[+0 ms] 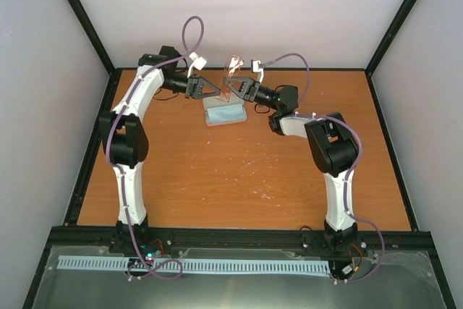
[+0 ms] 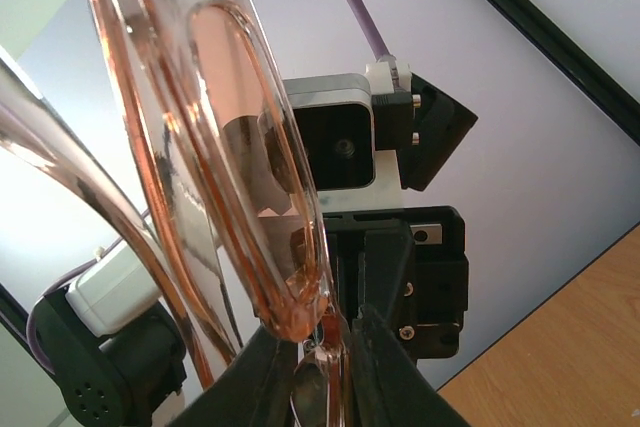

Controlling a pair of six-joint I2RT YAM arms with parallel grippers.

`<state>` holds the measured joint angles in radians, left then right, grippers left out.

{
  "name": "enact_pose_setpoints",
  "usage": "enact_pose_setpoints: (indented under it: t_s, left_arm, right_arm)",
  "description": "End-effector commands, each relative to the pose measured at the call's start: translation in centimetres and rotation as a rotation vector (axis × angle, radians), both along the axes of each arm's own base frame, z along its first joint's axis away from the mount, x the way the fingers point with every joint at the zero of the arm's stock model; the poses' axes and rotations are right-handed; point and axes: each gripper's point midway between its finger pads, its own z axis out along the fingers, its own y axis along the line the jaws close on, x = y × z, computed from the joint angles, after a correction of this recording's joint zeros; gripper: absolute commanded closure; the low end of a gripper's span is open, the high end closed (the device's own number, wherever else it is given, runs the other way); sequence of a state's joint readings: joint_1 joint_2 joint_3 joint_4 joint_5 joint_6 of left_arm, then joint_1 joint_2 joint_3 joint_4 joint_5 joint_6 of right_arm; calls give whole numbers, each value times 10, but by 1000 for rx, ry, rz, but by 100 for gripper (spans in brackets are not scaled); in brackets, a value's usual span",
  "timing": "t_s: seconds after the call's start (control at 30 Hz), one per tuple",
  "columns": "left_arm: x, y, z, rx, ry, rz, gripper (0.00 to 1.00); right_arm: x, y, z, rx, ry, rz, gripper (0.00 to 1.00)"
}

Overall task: Organize the sunglasses
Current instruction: Fold the sunglasses, then place the sunglasses in the sunglasses case.

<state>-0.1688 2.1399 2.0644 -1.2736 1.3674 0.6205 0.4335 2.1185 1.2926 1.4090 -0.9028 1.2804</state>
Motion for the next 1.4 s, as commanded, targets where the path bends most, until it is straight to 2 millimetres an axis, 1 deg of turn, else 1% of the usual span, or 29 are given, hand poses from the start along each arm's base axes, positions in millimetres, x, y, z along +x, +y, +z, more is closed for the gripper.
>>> enact_pose_setpoints:
  t_s: [0.0, 0.07, 0.17, 0.27, 0.37, 0.4, 0.47, 0.53, 0.57, 0.6, 0.67, 0.7, 0.73, 0.8, 0.87, 0.9, 1.07, 1.13, 1.23, 1.37]
  left_arm:
    - [1, 4, 30, -40, -107, 1, 99]
    - [1, 4, 31, -41, -119, -1, 99]
    - [1, 6, 31, -22, -142, 2, 99]
    - [5, 14, 25, 16, -151, 22, 99]
    - [7, 22, 12, 97, -188, 39, 99]
    - [6, 24, 4, 138, -208, 39, 99]
    - [6, 31, -19, 234, -227, 36, 99]
    - [3, 39, -47, 340, -253, 17, 99]
    - [0, 43, -63, 395, -252, 0, 99]
    - [-3, 47, -77, 448, -259, -19, 99]
    - [-11, 53, -102, 530, -263, -65, 99]
    - [-15, 56, -113, 565, -267, -89, 99]
    - [-18, 59, -125, 598, -268, -116, 99]
    - [-23, 65, -144, 660, -282, -170, 99]
    - [-21, 69, -158, 711, -286, -195, 99]
    - [-15, 70, -161, 731, -293, -196, 99]
    - [18, 71, -163, 814, -368, -183, 99]
    - [27, 67, -165, 837, -382, -181, 99]
    - [39, 57, -164, 843, -402, -166, 99]
    - [41, 45, -169, 849, -419, -191, 99]
  right_arm:
    - [-2, -2, -6, -7, 2, 10, 85]
    - [-2, -2, -7, -9, 12, 16, 76]
    - [-3, -5, -11, -17, 32, 17, 69]
    - [-5, -16, -21, -42, 60, 0, 67]
    - [-4, -30, -41, -111, 108, -27, 68]
    - [-2, -37, -53, -146, 137, -47, 69]
    - [2, -55, -73, -230, 187, -106, 69]
    - [7, -75, -99, -347, 251, -189, 71]
    - [9, -86, -115, -424, 305, -224, 71]
    - [13, -96, -119, -482, 314, -267, 71]
    - [14, -102, -119, -564, 298, -282, 69]
    - [22, -115, -120, -593, 307, -310, 68]
    - [26, -120, -120, -610, 307, -317, 68]
    - [32, -126, -119, -621, 308, -330, 66]
    - [37, -129, -119, -620, 311, -339, 66]
    - [39, -129, -119, -619, 311, -344, 66]
    - [48, -128, -125, -615, 328, -358, 66]
    - [49, -127, -129, -618, 331, -349, 66]
    - [51, -126, -133, -621, 330, -339, 66]
    - [54, -119, -140, -603, 352, -299, 66]
